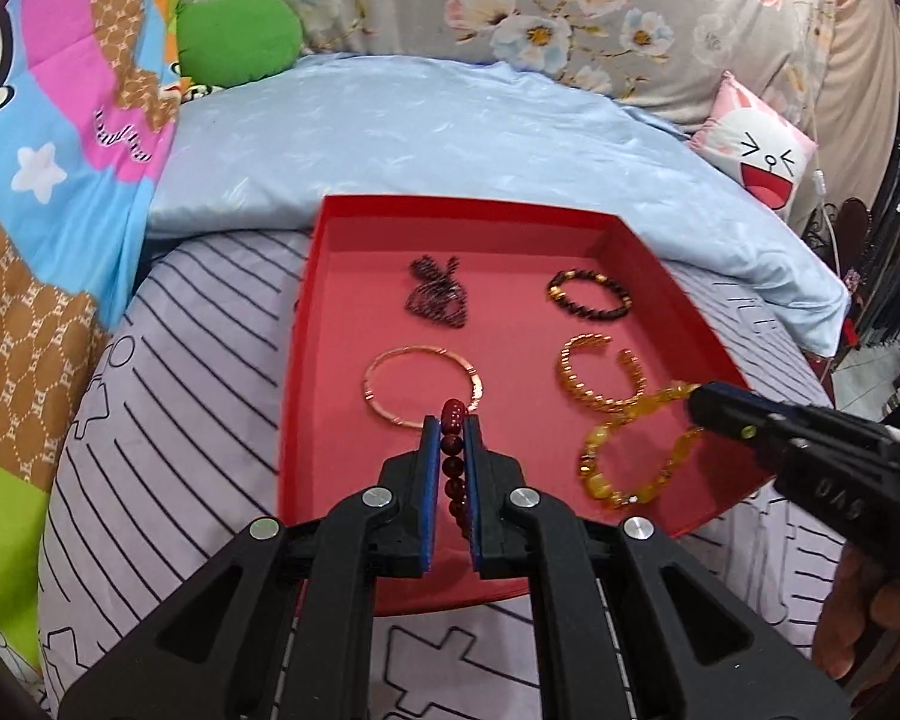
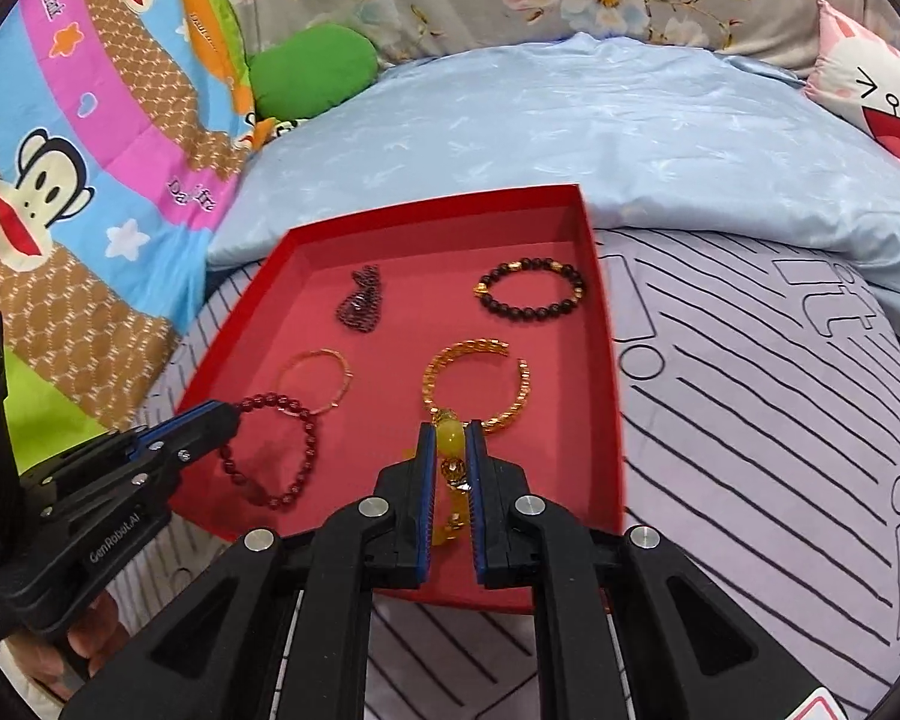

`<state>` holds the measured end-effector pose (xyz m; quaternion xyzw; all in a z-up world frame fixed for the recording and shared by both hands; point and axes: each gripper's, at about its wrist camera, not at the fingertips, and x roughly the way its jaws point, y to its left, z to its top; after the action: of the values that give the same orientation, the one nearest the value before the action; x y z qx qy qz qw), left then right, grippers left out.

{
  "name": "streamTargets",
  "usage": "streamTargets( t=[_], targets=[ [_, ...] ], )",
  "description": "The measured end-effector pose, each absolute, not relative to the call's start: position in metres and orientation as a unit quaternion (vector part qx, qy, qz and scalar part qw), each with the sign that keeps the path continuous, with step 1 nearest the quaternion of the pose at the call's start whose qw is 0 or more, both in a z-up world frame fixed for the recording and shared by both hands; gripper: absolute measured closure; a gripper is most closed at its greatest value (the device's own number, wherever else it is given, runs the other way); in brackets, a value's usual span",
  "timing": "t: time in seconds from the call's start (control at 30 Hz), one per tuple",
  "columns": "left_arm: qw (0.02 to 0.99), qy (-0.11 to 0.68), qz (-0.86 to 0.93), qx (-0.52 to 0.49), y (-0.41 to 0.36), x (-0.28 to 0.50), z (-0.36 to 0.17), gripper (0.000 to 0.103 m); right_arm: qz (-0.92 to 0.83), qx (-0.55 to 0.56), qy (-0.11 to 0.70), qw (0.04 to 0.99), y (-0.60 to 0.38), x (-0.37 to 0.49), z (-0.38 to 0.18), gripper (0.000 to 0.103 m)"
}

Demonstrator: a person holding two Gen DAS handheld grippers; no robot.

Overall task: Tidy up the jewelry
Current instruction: 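Carry both held bracelets into the red tray and open both tools, then withdraw both open tools from the tray toward the remaining jewelry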

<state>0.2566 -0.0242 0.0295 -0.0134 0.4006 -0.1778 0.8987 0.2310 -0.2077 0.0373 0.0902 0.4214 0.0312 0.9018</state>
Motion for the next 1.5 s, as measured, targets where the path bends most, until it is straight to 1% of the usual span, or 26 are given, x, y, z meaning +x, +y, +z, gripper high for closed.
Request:
streamTargets(
  t=[0.3, 0.33, 0.37, 0.4, 0.43, 0.53, 0.83, 1.07, 1.2, 1.5],
  targets=[
    [0.908, 0.394, -0.142, 0.015, -0.022, 0.255, 0.020, 0.095, 0.008, 0.049, 0.415, 0.909, -0.207, 0.230, 0.031, 0.093],
    [0.910, 0.391, -0.137, 0.019, -0.022, 0.254, 0.019, 0.094, 0.007, 0.047, 0.413, 0.910, -0.207, 0.229, 0.031, 0.092],
    [0.911, 0.388, -0.135, 0.021, -0.022, 0.253, 0.020, 0.092, 0.006, 0.045, 0.412, 0.910, -0.206, 0.229, 0.031, 0.091],
    [0.912, 0.387, -0.133, 0.022, -0.021, 0.253, 0.020, 0.083, 0.003, 0.043, 0.409, 0.912, -0.206, 0.227, 0.032, 0.089],
    [0.914, 0.384, -0.127, 0.023, -0.021, 0.252, 0.020, 0.072, 0.001, 0.044, 0.407, 0.912, -0.207, 0.227, 0.033, 0.088],
    [0.918, 0.375, -0.123, 0.025, -0.021, 0.248, 0.024, 0.069, 0.001, 0.047, 0.403, 0.914, -0.209, 0.224, 0.035, 0.086],
    [0.926, 0.358, -0.118, 0.030, -0.020, 0.236, 0.041, 0.069, 0.003, 0.036, 0.385, 0.922, -0.204, 0.209, 0.055, 0.085],
    [0.927, 0.353, -0.119, 0.029, -0.015, 0.213, 0.052, 0.069, 0.010, 0.035, 0.377, 0.925, -0.199, 0.177, 0.067, 0.085],
    [0.927, 0.355, -0.117, 0.034, -0.011, 0.191, 0.052, 0.069, 0.016, 0.033, 0.386, 0.922, -0.194, 0.154, 0.064, 0.085],
    [0.919, 0.376, -0.119, 0.011, -0.001, 0.144, 0.041, 0.069, 0.031, 0.050, 0.406, 0.912, -0.182, 0.102, 0.049, 0.085]
  ],
)
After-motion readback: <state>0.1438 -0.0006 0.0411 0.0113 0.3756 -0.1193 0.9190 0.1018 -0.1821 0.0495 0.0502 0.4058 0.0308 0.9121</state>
